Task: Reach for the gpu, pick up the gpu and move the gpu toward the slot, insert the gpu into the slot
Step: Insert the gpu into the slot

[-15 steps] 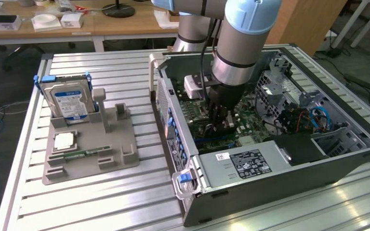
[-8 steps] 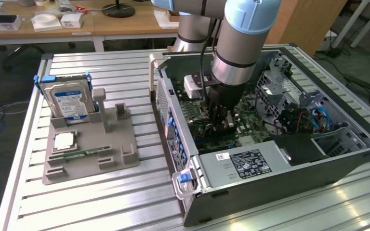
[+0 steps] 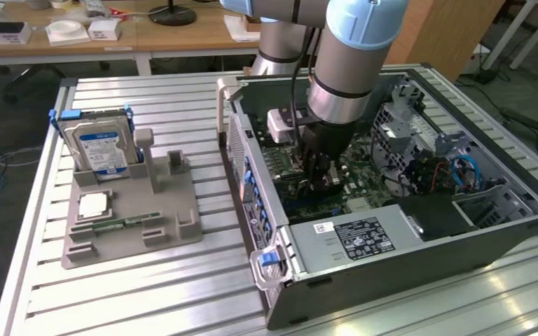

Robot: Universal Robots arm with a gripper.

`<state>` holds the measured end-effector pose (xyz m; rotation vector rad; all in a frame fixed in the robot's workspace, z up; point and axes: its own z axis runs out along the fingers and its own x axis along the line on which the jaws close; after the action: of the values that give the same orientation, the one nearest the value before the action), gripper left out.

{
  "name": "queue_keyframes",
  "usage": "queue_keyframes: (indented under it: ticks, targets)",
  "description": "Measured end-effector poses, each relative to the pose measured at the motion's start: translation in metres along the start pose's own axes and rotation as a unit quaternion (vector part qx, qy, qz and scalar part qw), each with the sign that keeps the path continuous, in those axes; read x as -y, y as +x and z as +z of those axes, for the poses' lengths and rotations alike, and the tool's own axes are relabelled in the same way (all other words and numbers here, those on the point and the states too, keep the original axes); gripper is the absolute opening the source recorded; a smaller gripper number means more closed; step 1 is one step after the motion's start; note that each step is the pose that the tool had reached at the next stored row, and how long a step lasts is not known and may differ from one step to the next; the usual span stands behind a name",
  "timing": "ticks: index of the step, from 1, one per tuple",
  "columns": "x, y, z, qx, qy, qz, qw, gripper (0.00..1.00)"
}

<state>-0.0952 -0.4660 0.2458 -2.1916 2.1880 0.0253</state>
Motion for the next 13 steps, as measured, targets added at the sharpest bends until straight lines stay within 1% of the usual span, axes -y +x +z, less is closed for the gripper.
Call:
queue_keyframes:
  ticks: [13]
  targets:
    - [-0.0002,0.0002,0.0033,-0.0001,0.0000,0.000,1.0000,0.26]
